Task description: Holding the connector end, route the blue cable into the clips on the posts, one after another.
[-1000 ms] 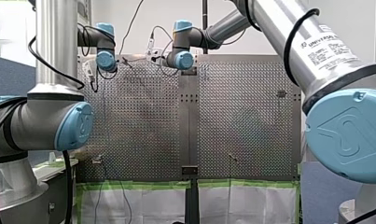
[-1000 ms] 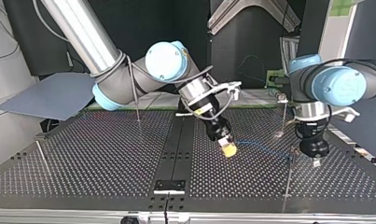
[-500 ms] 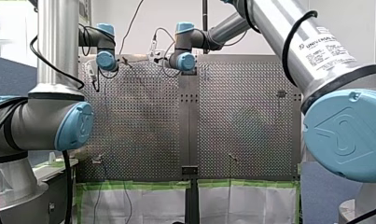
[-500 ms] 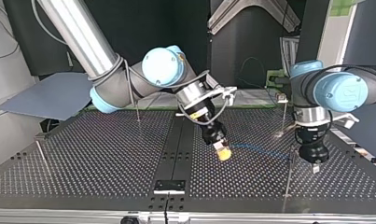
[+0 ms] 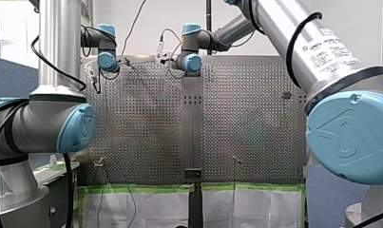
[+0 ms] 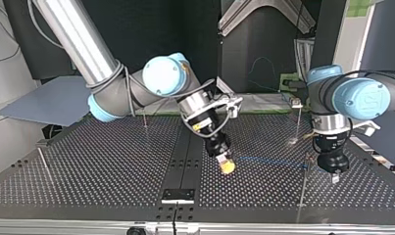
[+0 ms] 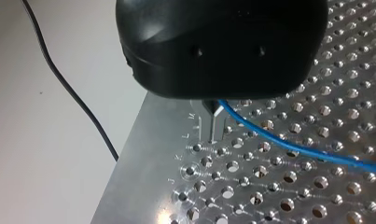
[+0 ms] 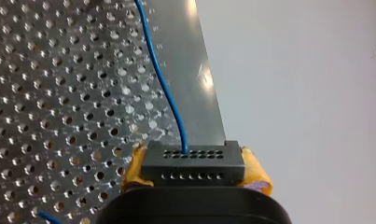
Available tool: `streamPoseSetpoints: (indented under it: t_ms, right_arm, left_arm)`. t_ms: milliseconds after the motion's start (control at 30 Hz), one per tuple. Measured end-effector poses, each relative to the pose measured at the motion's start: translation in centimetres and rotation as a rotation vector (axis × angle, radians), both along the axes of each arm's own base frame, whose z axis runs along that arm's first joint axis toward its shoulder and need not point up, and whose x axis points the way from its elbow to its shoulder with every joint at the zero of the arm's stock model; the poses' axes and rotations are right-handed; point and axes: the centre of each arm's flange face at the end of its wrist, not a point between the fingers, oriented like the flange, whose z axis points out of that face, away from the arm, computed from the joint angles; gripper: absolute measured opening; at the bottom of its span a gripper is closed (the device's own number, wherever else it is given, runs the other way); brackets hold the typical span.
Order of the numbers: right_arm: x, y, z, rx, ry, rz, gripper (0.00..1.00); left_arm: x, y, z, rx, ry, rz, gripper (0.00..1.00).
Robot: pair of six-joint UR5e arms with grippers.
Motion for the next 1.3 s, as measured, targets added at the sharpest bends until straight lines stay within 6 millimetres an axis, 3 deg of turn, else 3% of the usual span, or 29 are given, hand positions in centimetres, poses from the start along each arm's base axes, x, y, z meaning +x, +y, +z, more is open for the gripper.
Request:
streamPoseSetpoints:
  t_ms: [233,633,1233,1267,1300]
  right_arm:
    - [-0.8,-1.2,0.0,0.001,0.001,-0.018,0.0]
    - [-0.9,-1.6,0.5,-0.011,-0.004,-0.007,0.0]
    - [-1.5,-3.1,0.5,-0.018,-0.007,-0.019,0.0]
    - [-1.5,-3.1,0.5,-0.018,-0.007,-0.018,0.0]
    - [-1.5,-3.1,0.5,-0.018,-0.006,-0.018,0.0]
  left_arm:
    - [0.2,-0.2,0.1,0.0,-0.008,-0.024,0.0]
    - [1.5,0.3,1.0,-0.015,-0.04,-0.035,0.0]
    - [2.7,0.4,-0.7,-0.02,-0.007,-0.055,0.0]
    - [2.7,0.4,-0.8,-0.02,-0.004,-0.054,0.08]
    - [2.6,0.4,-0.8,-0.017,0.001,-0.051,0.08]
